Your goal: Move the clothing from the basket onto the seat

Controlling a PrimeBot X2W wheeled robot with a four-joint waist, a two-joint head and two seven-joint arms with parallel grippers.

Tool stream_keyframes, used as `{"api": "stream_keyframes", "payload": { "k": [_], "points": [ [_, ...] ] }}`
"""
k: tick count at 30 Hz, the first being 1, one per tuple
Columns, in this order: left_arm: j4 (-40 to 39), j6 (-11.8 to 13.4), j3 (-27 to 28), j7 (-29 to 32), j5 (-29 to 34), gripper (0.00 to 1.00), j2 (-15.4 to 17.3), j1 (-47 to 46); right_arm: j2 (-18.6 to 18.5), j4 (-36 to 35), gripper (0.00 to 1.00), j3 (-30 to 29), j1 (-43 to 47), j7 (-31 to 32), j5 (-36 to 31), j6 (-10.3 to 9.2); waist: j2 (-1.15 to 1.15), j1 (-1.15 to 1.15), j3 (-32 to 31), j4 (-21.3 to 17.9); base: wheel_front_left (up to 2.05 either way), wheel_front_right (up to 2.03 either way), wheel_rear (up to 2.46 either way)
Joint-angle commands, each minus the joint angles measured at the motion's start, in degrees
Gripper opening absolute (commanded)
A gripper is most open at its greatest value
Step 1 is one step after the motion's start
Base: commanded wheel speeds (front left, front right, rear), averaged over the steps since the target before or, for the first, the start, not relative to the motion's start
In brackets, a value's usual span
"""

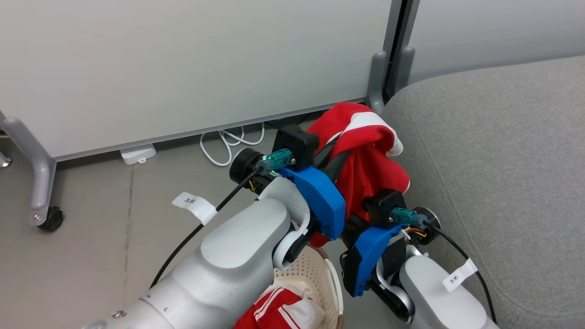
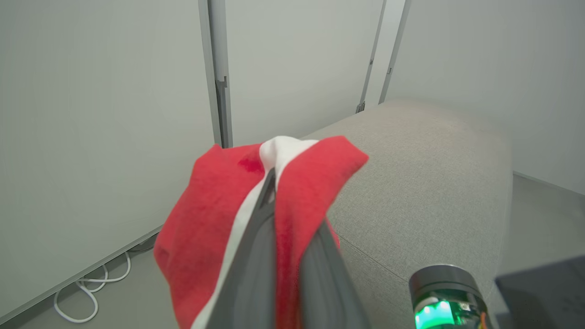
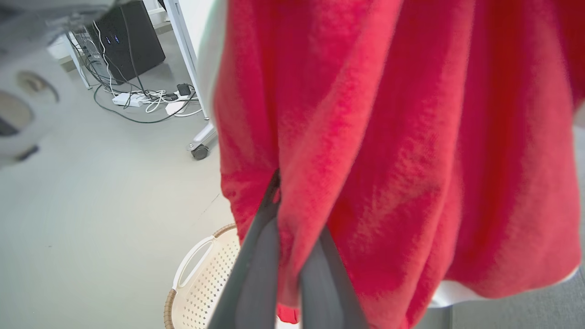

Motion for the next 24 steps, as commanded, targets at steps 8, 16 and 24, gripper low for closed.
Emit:
{"api": "stream_keyframes", "payload": {
  "k": [8, 16, 24],
  "points": [
    [0.8, 0.4, -1.0, -0.7, -1.3, 0.00, 0.1, -1.5, -0.2, 0.9, 0.00, 0.3, -0.4, -1.1, 0.5, 0.03, 0.00, 0.00, -0.1, -0.4, 0.00, 0.00, 0.00],
    [1.5, 0.5, -1.9, -1.1, -2.0, 0.27, 0.1, -2.0, -0.2, 0.9, 0.00, 0.4, -0.4, -1.6, 0.4, 0.03, 0.00, 0.00, 0.2, -0.4, 0.00, 0.00, 0.00],
    [2.6, 0.6, -2.4, -1.5, -2.8, 1.00, 0.1, -2.2, -0.2, 0.9, 0.00, 0.2, -0.4, -1.8, 0.4, 0.03, 0.00, 0.00, 0.6, -0.3, 0.00, 0.00, 0.00]
  ]
}}
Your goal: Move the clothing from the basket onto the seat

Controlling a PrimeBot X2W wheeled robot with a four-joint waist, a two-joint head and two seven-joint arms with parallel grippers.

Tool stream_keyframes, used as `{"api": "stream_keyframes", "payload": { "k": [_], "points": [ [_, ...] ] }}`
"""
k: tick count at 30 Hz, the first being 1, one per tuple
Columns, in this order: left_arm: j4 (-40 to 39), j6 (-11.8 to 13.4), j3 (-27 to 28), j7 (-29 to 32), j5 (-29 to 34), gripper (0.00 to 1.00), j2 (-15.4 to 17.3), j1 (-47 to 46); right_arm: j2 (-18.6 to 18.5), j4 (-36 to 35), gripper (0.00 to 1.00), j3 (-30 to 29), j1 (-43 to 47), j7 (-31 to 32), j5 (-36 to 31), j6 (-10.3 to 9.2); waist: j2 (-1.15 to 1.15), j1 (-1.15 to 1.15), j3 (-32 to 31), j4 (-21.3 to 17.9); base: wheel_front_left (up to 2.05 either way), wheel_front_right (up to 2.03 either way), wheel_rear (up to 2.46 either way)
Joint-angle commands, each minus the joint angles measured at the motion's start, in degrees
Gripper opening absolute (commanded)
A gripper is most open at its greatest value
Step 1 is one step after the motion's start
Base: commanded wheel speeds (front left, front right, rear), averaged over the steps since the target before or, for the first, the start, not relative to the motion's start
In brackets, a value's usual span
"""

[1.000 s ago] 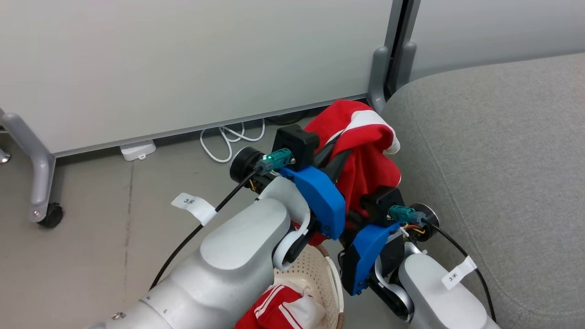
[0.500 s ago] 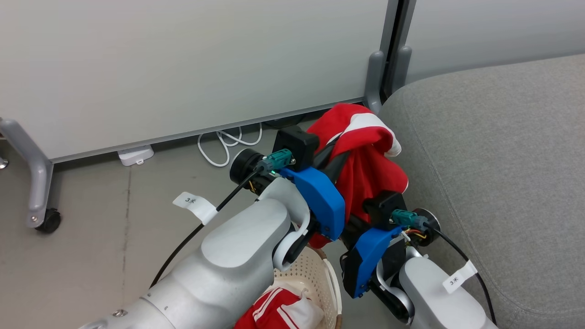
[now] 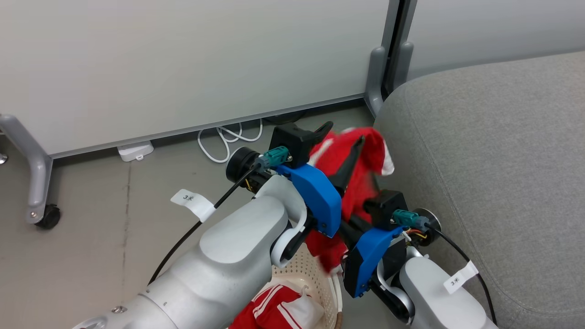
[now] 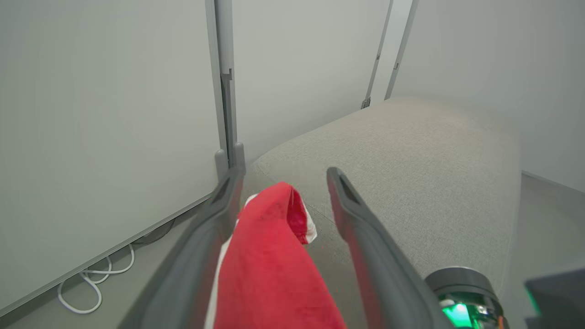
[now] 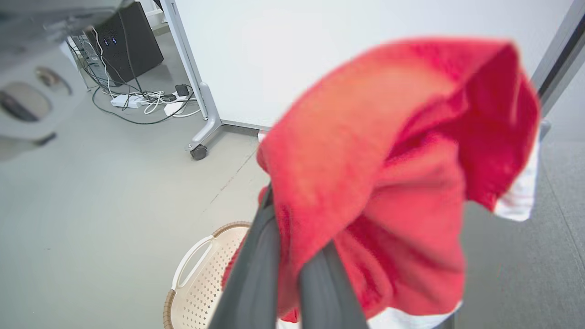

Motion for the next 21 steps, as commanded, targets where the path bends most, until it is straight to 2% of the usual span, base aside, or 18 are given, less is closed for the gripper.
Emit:
{"api": "stream_keyframes", "payload": {
  "k": [1, 9, 16, 21],
  "points": [
    [0.3, 0.1, -0.2, -0.4, -0.1, 1.00, 0.1, -0.7, -0.2, 0.1, 0.00, -0.2, -0.4, -0.3, -0.1, 0.03, 0.00, 0.00, 0.0, 0.0, 0.00, 0.00, 0.00],
    [1.5, -0.6, 0.4, -2.4, 0.0, 1.00, 0.7, 0.0, -0.2, -0.1, 0.00, -1.1, -0.6, -0.6, -0.8, 0.03, 0.00, 0.00, 0.2, 0.2, 0.00, 0.00, 0.00],
    [-0.2, -0.9, 3.0, -4.5, 0.6, 1.00, 4.1, 3.8, -0.2, -1.3, 0.00, -2.3, 0.4, -0.7, -1.6, 0.03, 0.00, 0.00, 0.1, 0.3, 0.00, 0.00, 0.00],
    [-4.2, -0.6, 6.4, -4.9, 3.0, 1.00, 7.2, 7.9, -0.2, -3.0, 0.00, -4.2, 1.7, -0.4, -2.7, 0.03, 0.00, 0.00, 0.0, 0.2, 0.00, 0.00, 0.00]
  ]
}}
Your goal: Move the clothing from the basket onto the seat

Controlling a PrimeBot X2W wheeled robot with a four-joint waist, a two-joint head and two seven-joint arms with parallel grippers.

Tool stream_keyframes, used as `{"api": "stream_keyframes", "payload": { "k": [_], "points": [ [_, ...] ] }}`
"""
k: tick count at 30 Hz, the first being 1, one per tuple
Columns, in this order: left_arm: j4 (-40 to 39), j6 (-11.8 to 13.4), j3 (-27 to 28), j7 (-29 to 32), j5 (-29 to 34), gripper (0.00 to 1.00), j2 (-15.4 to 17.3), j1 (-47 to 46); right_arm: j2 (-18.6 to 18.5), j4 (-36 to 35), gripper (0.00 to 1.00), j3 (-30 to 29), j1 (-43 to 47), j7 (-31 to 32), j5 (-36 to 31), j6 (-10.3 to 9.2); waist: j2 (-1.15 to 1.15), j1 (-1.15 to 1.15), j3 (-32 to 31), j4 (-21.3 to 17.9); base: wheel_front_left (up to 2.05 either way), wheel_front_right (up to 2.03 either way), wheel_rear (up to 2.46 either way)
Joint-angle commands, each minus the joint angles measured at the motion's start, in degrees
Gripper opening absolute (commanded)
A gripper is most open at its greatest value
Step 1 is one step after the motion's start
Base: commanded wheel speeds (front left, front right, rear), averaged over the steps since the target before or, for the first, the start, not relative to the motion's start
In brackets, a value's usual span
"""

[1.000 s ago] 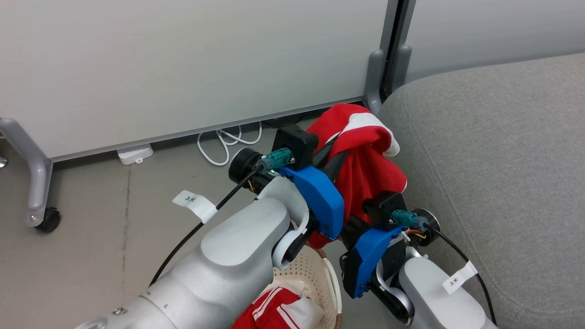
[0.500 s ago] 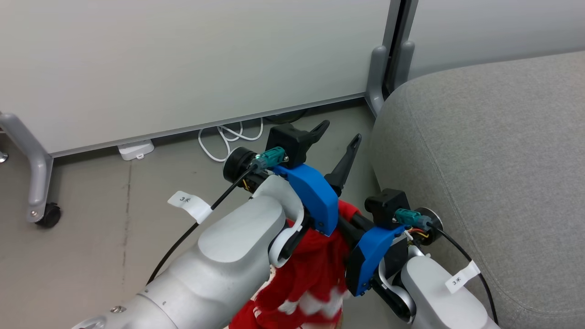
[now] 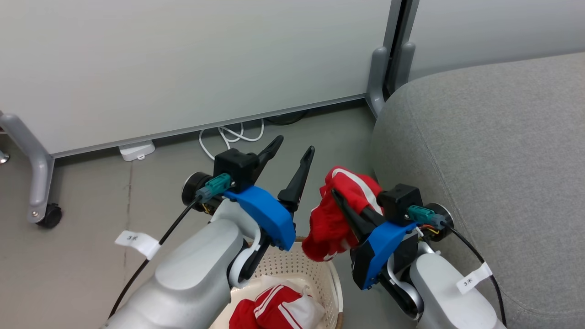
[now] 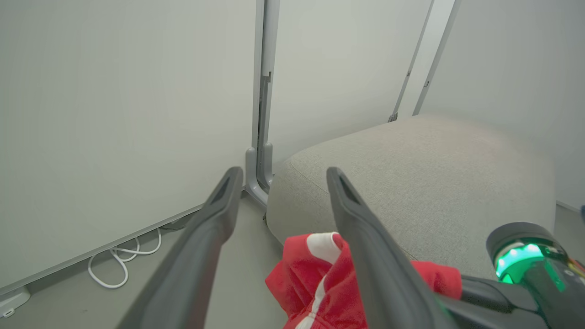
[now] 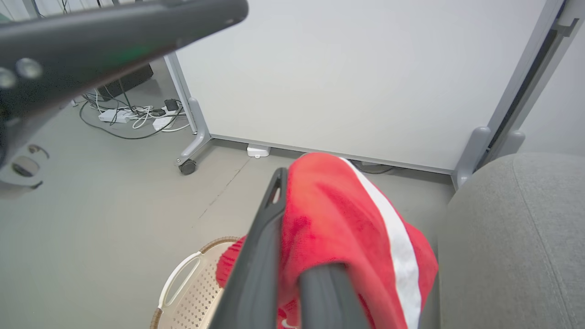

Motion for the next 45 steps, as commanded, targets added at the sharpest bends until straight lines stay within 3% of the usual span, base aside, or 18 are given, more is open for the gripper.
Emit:
{"api": "stream_keyframes", "payload": {
  "k": [1, 9, 15, 22, 29, 45],
  "points": [
    [-1.3, 0.3, 1.3, -0.2, 1.0, 1.00, 0.7, 1.3, -0.2, -0.7, 0.00, -0.6, 0.7, 0.1, -0.6, 0.03, 0.00, 0.00, 0.1, 0.0, 0.00, 0.00, 0.00],
    [-13.5, 0.5, 15.1, -0.2, 10.7, 1.00, 4.3, 15.3, -0.2, -4.7, 0.00, -4.4, 3.1, 1.7, -2.8, 0.03, 0.00, 0.00, 0.6, -0.4, 0.00, 0.00, 0.00],
    [-19.7, -2.3, 23.8, -0.2, 17.5, 1.00, 5.4, 25.6, -0.2, -6.9, 0.00, -4.9, 4.7, 2.9, -2.8, 0.03, 0.00, 0.00, 0.5, -1.4, 0.00, 0.00, 0.00],
    [-24.4, -5.1, 32.7, -0.2, 24.0, 1.00, 3.9, 35.3, -0.2, -9.1, 0.00, -5.7, 6.4, 3.9, -3.8, 0.03, 0.00, 0.00, 0.4, -3.0, 0.00, 0.00, 0.00],
    [-25.2, -7.3, 36.6, -0.2, 28.7, 1.00, 2.0, 38.8, -0.2, -10.5, 0.00, -6.6, 7.0, 4.4, -4.0, 0.03, 0.00, 0.00, 0.6, -6.3, 0.00, 0.00, 0.00],
    [-23.7, -8.6, 38.8, -0.2, 31.3, 1.00, 0.6, 39.2, -0.2, -11.8, 0.00, -7.0, 7.3, 4.2, -3.5, 0.03, 0.00, 0.00, 2.1, -17.0, 0.00, 0.00, 0.00]
  ]
}}
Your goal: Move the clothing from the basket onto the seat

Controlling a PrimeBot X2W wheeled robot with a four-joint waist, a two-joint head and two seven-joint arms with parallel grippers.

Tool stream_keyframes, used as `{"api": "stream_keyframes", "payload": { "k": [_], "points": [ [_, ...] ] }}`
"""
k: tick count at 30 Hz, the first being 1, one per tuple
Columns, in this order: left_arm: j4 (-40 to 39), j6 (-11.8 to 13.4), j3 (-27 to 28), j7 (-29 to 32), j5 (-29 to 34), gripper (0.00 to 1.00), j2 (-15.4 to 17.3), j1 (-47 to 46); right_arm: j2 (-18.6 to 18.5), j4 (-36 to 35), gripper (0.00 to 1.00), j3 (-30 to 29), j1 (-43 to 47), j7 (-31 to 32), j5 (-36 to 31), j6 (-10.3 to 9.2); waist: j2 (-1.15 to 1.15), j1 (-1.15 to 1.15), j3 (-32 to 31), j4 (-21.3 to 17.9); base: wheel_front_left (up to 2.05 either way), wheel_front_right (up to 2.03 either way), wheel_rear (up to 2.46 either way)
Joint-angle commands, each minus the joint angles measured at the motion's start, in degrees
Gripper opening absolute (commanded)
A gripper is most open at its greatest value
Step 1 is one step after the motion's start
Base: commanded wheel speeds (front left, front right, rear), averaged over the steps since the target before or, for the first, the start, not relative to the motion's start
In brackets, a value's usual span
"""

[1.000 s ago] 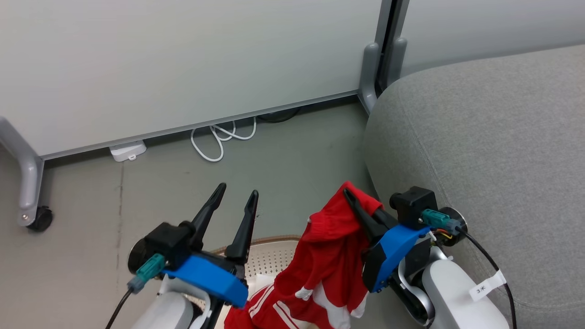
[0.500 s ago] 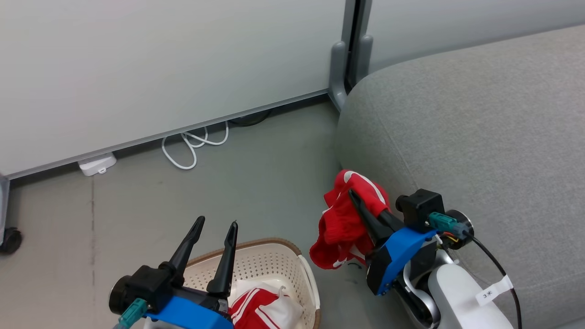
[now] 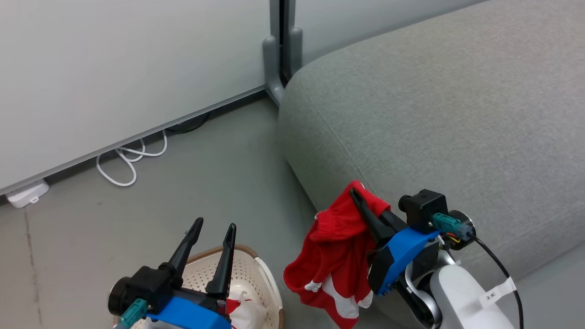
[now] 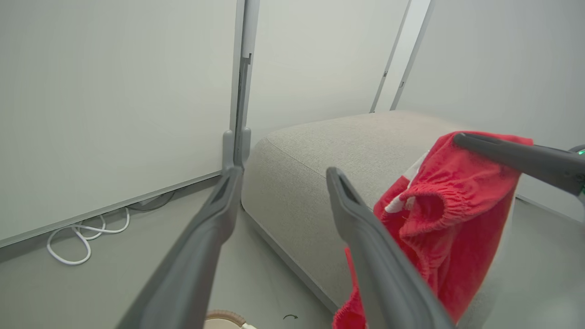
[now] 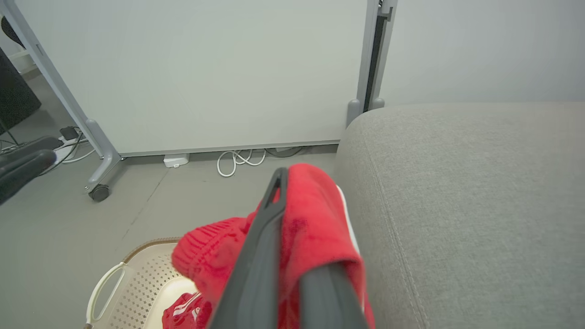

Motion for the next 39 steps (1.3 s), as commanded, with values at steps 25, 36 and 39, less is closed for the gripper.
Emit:
{"api": "stream_keyframes", "payload": {
  "k": [25, 36, 39],
  "points": [
    [-1.2, -0.3, -0.1, -0.2, 0.4, 1.00, 1.8, -1.6, -0.1, 0.3, 0.00, -2.2, -1.2, -2.4, 1.1, 0.03, 0.00, 0.00, 3.9, -6.6, 0.00, 0.00, 0.00],
    [-2.5, -0.3, 0.0, -0.2, 1.2, 1.00, 3.5, -3.7, -0.2, 1.1, 0.00, -11.6, -13.9, -2.3, 1.0, 0.03, 0.00, 0.00, 8.8, -4.6, 0.00, 0.00, 0.00],
    [-3.2, -0.3, 0.5, -0.2, 1.4, 1.00, 4.4, -4.4, -0.5, 0.4, 0.00, -16.0, -19.3, -1.1, 0.7, 0.03, 0.00, 0.00, 11.1, -4.2, 0.00, 0.00, 0.00]
  ]
}}
